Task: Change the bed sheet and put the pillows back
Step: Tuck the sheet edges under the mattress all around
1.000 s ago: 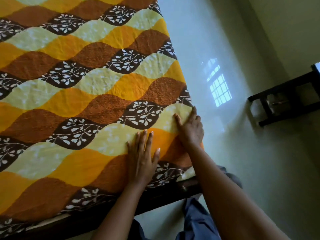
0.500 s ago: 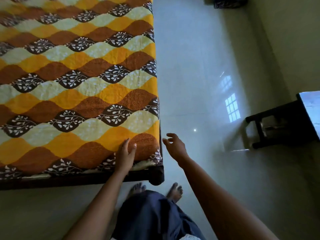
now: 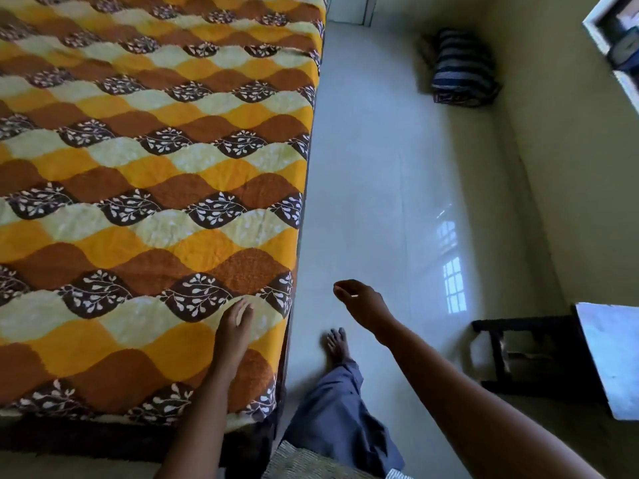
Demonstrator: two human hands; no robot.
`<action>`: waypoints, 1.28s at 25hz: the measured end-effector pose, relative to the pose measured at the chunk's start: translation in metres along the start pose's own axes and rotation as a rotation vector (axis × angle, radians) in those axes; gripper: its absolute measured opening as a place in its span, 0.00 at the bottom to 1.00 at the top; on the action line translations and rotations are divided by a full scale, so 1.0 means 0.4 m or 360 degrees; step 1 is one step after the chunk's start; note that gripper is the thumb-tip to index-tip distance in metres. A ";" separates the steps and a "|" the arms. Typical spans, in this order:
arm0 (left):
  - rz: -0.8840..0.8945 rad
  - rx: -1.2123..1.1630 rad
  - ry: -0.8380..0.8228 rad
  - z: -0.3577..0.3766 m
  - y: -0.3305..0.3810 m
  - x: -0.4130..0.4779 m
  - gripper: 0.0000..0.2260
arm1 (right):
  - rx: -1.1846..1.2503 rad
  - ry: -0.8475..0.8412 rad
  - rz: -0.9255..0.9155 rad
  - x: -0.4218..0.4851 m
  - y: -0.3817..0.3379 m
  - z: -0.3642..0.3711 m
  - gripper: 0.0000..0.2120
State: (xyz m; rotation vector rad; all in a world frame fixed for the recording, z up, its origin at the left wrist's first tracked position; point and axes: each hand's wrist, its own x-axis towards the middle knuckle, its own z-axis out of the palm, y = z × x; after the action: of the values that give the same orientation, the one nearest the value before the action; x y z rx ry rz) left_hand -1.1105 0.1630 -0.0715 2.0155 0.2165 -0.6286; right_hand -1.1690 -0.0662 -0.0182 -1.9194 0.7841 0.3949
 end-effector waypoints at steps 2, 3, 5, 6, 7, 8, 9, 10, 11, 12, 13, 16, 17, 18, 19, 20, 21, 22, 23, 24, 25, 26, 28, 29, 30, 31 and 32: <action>-0.0070 -0.0080 0.0075 0.031 0.055 0.037 0.18 | -0.0033 -0.0053 -0.0032 0.091 -0.042 -0.070 0.15; -0.0100 -0.0101 0.0080 0.047 0.084 0.058 0.21 | -0.0072 -0.0077 -0.0049 0.134 -0.069 -0.103 0.15; -0.0093 -0.0068 0.0052 0.070 0.144 0.107 0.31 | -0.0129 -0.0107 -0.0116 0.220 -0.126 -0.153 0.15; -0.0082 -0.0020 0.0060 0.081 0.178 0.135 0.32 | -0.0125 -0.0118 -0.0150 0.260 -0.154 -0.169 0.15; -0.0076 0.0004 0.0097 0.090 0.220 0.172 0.30 | -0.0126 -0.0144 -0.0187 0.307 -0.186 -0.183 0.15; -0.0043 0.0007 0.0157 0.098 0.260 0.206 0.25 | -0.0138 -0.0178 -0.0221 0.348 -0.220 -0.194 0.15; 0.0005 -0.0007 0.0228 0.102 0.291 0.241 0.23 | -0.0157 -0.0209 -0.0259 0.389 -0.257 -0.201 0.15; 0.0025 -0.0033 0.0309 0.103 0.324 0.274 0.22 | -0.0183 -0.0238 -0.0299 0.429 -0.296 -0.204 0.15; 0.0003 -0.0062 0.0400 0.098 0.347 0.310 0.21 | -0.0213 -0.0269 -0.0343 0.472 -0.334 -0.204 0.15; -0.0029 -0.0067 0.0485 0.089 0.367 0.348 0.21 | -0.0242 -0.0317 -0.0382 0.518 -0.373 -0.201 0.16; -0.0068 -0.0059 0.0554 0.082 0.377 0.384 0.22 | -0.0268 -0.0366 -0.0425 0.558 -0.406 -0.197 0.16; -0.0128 -0.0016 0.0751 0.069 0.408 0.494 0.26 | -0.0374 -0.0514 -0.0633 0.700 -0.504 -0.168 0.17; -0.0150 0.0035 0.0820 0.066 0.423 0.536 0.30 | -0.0443 -0.0535 -0.0736 0.755 -0.539 -0.152 0.17; -0.0169 0.0110 0.0874 0.066 0.430 0.579 0.36 | -0.0520 -0.0534 -0.0857 0.805 -0.569 -0.128 0.17; -0.0187 0.0198 0.0913 0.066 0.429 0.624 0.42 | -0.0617 -0.0536 -0.0995 0.852 -0.593 -0.096 0.18; -0.0185 0.0313 0.0944 0.066 0.427 0.675 0.45 | -0.0730 -0.0550 -0.1156 0.897 -0.610 -0.057 0.20; -0.0154 0.0479 0.0962 0.070 0.420 0.721 0.45 | -0.0847 -0.0577 -0.1313 0.933 -0.618 -0.013 0.21; -0.0105 0.0664 0.0950 0.075 0.414 0.766 0.42 | -0.0952 -0.0608 -0.1448 0.967 -0.622 0.033 0.22; -0.0071 0.0814 0.0923 0.082 0.403 0.817 0.37 | -0.1056 -0.0643 -0.1554 1.013 -0.619 0.087 0.23; -0.0063 0.0923 0.0894 0.091 0.384 0.861 0.33 | -0.1171 -0.0652 -0.1653 1.066 -0.611 0.140 0.24; -0.0056 0.1029 0.0870 0.101 0.360 0.899 0.30 | -0.1277 -0.0614 -0.1777 1.122 -0.605 0.185 0.25; -0.0044 0.1124 0.0883 0.113 0.332 0.923 0.28 | -0.1380 -0.0558 -0.1891 1.177 -0.598 0.214 0.26; -0.0020 0.1237 0.0966 0.128 0.296 0.946 0.28 | -0.1548 -0.0456 -0.2068 1.287 -0.594 0.233 0.25; -0.0025 0.1258 0.0984 0.128 0.293 0.947 0.28 | -0.1603 -0.0429 -0.2090 1.333 -0.595 0.221 0.25; -0.0037 0.1278 0.0978 0.128 0.295 0.945 0.29 | -0.1610 -0.0363 -0.2082 1.368 -0.596 0.195 0.25; -0.0053 0.1296 0.0956 0.127 0.294 0.943 0.29 | -0.1599 -0.0289 -0.2011 1.400 -0.596 0.162 0.26; -0.0079 0.1294 0.0921 0.127 0.294 0.943 0.29 | -0.1574 -0.0209 -0.1895 1.429 -0.600 0.121 0.26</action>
State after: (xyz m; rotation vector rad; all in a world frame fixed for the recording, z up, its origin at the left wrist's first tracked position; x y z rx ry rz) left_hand -0.7603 0.0202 -0.1962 2.9640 0.3975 -0.1301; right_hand -0.5829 -0.1508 -0.2078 -2.7948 -0.8740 0.1250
